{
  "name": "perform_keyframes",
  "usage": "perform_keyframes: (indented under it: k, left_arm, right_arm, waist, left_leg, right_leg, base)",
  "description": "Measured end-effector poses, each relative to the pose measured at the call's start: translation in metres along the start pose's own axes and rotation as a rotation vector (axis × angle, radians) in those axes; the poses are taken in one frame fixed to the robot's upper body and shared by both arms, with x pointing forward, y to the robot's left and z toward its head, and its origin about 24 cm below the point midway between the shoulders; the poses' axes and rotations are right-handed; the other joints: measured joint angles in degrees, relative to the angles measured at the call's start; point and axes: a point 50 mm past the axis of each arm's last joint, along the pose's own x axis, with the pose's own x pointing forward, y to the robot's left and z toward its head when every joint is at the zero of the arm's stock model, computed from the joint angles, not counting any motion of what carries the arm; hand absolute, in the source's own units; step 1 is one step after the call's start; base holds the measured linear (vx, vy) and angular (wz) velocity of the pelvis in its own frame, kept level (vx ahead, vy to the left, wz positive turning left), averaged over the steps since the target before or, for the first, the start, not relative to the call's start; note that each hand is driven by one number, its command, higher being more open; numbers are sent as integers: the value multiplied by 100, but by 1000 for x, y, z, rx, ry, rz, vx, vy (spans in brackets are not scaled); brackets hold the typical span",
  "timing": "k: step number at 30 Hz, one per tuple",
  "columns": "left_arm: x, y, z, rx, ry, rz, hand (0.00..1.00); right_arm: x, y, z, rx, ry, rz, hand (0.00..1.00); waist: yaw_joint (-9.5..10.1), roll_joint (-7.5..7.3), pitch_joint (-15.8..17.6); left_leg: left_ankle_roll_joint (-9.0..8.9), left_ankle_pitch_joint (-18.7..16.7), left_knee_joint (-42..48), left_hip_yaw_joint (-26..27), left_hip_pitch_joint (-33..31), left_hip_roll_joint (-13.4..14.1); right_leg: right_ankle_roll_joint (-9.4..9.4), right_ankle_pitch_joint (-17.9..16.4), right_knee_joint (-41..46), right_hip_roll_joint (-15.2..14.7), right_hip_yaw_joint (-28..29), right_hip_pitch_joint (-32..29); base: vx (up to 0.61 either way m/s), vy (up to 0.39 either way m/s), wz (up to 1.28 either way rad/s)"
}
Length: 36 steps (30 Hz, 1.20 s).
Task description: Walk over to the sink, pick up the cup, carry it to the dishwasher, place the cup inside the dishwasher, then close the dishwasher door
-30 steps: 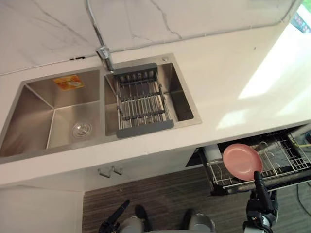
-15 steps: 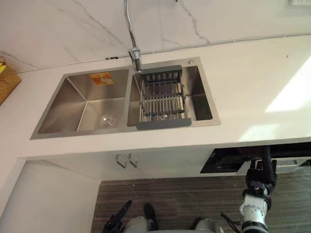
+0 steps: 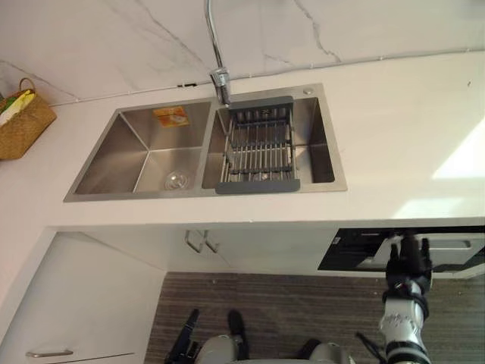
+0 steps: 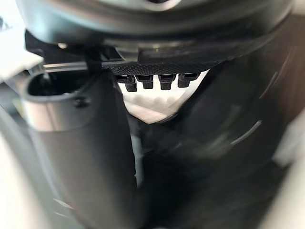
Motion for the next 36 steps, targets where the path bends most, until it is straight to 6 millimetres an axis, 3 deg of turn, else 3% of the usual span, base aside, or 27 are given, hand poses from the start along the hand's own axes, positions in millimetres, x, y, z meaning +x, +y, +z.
perform_keyframes:
  k: [1, 3, 6, 11, 15, 23, 26, 31, 33, 35, 36]
  left_arm:
    - [1, -5, 1, -12, -43, -27, 100]
    - [2, -10, 5, -49, -76, -70, 100]
    - [4, -25, 8, -79, -98, -163, 100]
    - [3, -27, 17, -56, -76, -239, 100]
    - [5, -29, 16, 45, -43, -233, 100]
    - [10, -32, 31, 430, 38, -200, 100]
    - [12, -31, 36, 512, 69, -171, 100]
    - [15, -34, 36, 772, 119, -141, 100]
    - [16, -35, 35, 864, 122, -121, 100]
    - [16, -35, 39, 868, 110, -99, 100]
    - [16, -35, 39, 846, 111, -91, 100]
  right_arm:
    - [-18, -12, -44, -40, 153, -85, 100]
    - [-32, -15, -70, 11, 260, -168, 100]
    - [-40, -27, -74, 8, 232, -213, 100]
    - [-55, -41, -85, -126, 260, -227, 100]
    - [-61, -49, -92, -180, 316, -239, 100]
    - [-48, -32, -99, -281, 447, -127, 100]
    - [-43, -21, -101, -321, 508, -79, 100]
    - [-37, -17, -99, -359, 535, -80, 100]
    - [-33, -16, -93, -362, 513, -86, 100]
    - [-33, -16, -93, -360, 516, -83, 100]
    - [-34, -15, -94, -357, 518, -81, 100]
  waist:
    - [109, -7, -3]
    - [128, -35, -2]
    - [105, -172, 15]
    - [100, -437, 27]
    - [92, -456, 29]
    - [87, -679, 32]
    - [55, -738, 69]
    - [-108, -718, 97]
    - [-226, -706, 138]
    - [-290, -719, 198]
    - [-291, -717, 204]
  left_leg:
    - [-6, -4, 2, -4, 11, -6]
    - [-40, -33, 2, 38, 3, -34]
    - [-49, -136, -4, 134, 113, -48]
    - [-44, -215, -58, 414, 328, 12]
    - [-44, -217, -181, 421, 517, -1]
    - [-25, -204, -353, 195, 663, -97]
    - [2, -222, -354, -266, 713, -168]
    - [171, -419, -386, -632, 805, -417]
    - [249, -477, -387, -816, 943, -521]
    - [271, -485, -388, -993, 1028, -544]
    - [292, -488, -386, -1077, 1021, -509]
  right_leg:
    - [34, 21, -66, 10, -51, 87]
    - [75, 66, -116, -6, -20, 78]
    - [130, 202, -333, 48, 42, 211]
    - [136, 356, -628, 215, 292, 323]
    - [162, 439, -800, 298, 340, 481]
    - [210, 647, -1187, 428, 297, 699]
    - [236, 727, -1304, 450, 323, 778]
    - [345, 622, -801, 88, 258, 852]
    - [299, 612, 62, -199, 866, 663]
    - [245, 622, 276, -185, 1431, 608]
    - [78, 520, 319, -111, 1730, 528]
  base:
    - [68, 0, 22]
    - [65, 22, 3]
    - [72, 61, -13]
    - [68, 15, -30]
    - [39, 19, -9]
    - [15, 37, 2]
    - [39, 11, -4]
    - [32, 61, 20]
    - [1, 106, 41]
    - [41, 20, 45]
    - [55, -40, 39]
